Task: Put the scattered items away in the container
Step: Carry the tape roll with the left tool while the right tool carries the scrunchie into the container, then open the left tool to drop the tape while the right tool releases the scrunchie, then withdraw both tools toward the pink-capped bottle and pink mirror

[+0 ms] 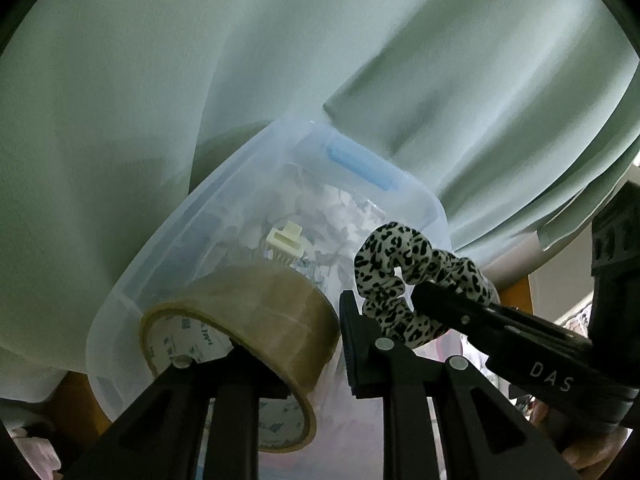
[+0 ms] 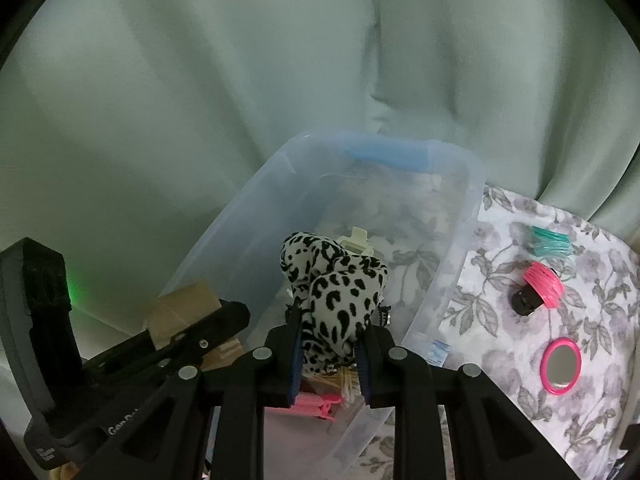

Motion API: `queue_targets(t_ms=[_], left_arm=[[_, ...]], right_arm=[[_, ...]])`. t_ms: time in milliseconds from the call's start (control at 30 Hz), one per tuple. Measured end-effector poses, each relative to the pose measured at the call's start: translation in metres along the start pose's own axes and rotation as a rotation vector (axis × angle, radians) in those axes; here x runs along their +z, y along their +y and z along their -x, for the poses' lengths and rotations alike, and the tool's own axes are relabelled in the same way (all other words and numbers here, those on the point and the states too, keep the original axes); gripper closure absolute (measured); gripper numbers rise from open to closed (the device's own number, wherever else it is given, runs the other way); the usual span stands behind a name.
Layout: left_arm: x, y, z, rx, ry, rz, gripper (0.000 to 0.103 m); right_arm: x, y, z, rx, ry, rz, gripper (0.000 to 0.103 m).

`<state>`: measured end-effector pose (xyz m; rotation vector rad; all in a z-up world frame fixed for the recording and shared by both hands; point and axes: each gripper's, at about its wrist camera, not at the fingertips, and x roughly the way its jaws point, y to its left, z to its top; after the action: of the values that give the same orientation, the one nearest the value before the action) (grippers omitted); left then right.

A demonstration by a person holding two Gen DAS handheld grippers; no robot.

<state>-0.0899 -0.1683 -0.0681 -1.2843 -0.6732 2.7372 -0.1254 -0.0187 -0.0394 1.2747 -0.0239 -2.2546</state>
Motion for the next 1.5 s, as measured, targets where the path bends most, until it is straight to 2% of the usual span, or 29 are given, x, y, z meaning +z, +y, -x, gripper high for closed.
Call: queue_targets(t_ms=[67,200,300,367,433,500,600,700,1067,1500], left_arm=[[-0.001,0.0,-0.001,0.018,0.014,0.001,0.074],[-0.003,0.001,-0.002,0.031,0.026,0.013,0.068],[-0.004,-0.001,0.0,0.046,0.033,0.004,0.067],[-0.004,-0.003,0.0,0.056,0.039,0.002,0.058],[-0.004,-0.004,0.001,0.069,0.046,0.002,0.054],[-0.004,-0.005,0.002,0.078,0.048,0.0,0.053],[-0.005,-0.009,0.0,0.104,0.072,-0.017,0.043],[-0.01,-0.011,-0.002,0.109,0.101,-0.017,0.043],[-0.016,-0.035,0.004,0.121,0.111,-0.089,0.04],[-0.015,-0.054,0.037,0.111,0.033,-0.093,0.04]], right_arm=[[-0.001,0.0,0.0,-0.005,0.001,0.002,0.072],[-0.003,0.0,0.003,-0.01,0.002,-0.001,0.065],[-0.004,0.001,0.007,-0.005,-0.005,0.0,0.064],[-0.005,0.001,0.01,-0.003,-0.01,0.003,0.064],[-0.005,0.0,0.013,-0.002,-0.016,0.004,0.064],[-0.006,0.0,0.017,0.002,-0.023,0.001,0.064],[-0.007,0.0,0.022,0.006,-0.032,-0.001,0.064],[-0.009,-0.002,0.028,0.01,-0.038,-0.004,0.064],[-0.019,-0.008,0.049,0.02,-0.069,-0.024,0.064],[-0.031,-0.016,0.081,0.032,-0.127,-0.056,0.064]])
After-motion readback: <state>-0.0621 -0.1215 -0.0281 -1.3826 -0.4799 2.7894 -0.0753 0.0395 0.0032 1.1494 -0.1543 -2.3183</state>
